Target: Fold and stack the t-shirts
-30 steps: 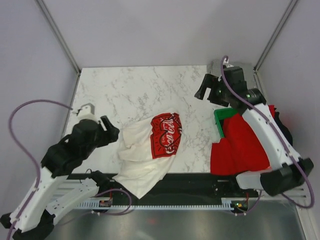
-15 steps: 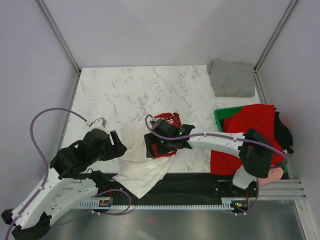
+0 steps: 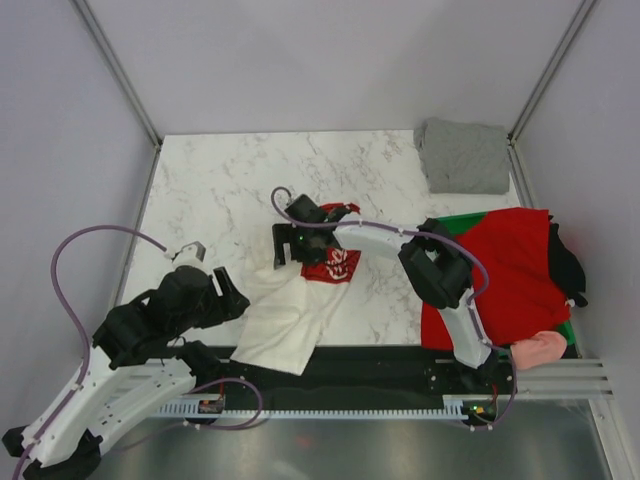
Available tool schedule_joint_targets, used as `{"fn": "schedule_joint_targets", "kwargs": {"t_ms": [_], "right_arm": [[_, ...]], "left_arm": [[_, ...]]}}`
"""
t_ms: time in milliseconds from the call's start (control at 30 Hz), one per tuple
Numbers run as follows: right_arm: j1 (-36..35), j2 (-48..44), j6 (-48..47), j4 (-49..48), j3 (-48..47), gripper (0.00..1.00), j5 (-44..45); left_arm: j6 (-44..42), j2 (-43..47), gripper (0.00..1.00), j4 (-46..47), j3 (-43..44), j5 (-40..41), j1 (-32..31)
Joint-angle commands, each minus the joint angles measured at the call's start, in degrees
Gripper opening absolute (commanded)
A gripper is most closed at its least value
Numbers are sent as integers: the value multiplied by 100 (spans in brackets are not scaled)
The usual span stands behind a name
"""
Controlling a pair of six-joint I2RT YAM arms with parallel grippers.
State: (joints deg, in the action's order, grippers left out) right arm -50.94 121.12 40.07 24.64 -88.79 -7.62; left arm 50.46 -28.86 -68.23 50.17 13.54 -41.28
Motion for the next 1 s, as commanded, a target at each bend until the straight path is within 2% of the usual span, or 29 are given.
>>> {"fn": "schedule_joint_targets", "kwargs": {"t_ms": [0,133,200,267,333,400,467,633,767,967], "right_arm": [[715,744,-614,636,-821,95,454],[840,1413,-1342,1314,-2856,96,576],[849,1615,-1502,1603,-3475,96,726],[849,1547,-1695,1623,-3513,97,990],[840,1170,-1801,1579,-3313,98,1086],[814,557,-1959,1395,-3101,98,1139],[770,116,-2152,1271,-2828,98,1236],[717,-1396,-2241,1394,-2433,98,1718],[726,-2756,-2066,1482,-1643,98,2044],[752,-4330,-1512,1456,-132,98,2116]], "left_arm": [[175,-198,72,-33,71,201,-21],[166,-357,73,116,80,219,-21],[140,-383,77,256,45,149,-21],[184,-348,82,345,-7,166,-21],[271,-348,93,511,-95,210,-21],[342,-453,98,687,-227,237,-21],[586,-611,99,916,-393,202,-21],[922,-1402,89,1320,-841,-115,-29],[1097,-1675,80,2127,-1727,-360,-30],[1037,-1956,78,2866,-2275,-308,-47]]}}
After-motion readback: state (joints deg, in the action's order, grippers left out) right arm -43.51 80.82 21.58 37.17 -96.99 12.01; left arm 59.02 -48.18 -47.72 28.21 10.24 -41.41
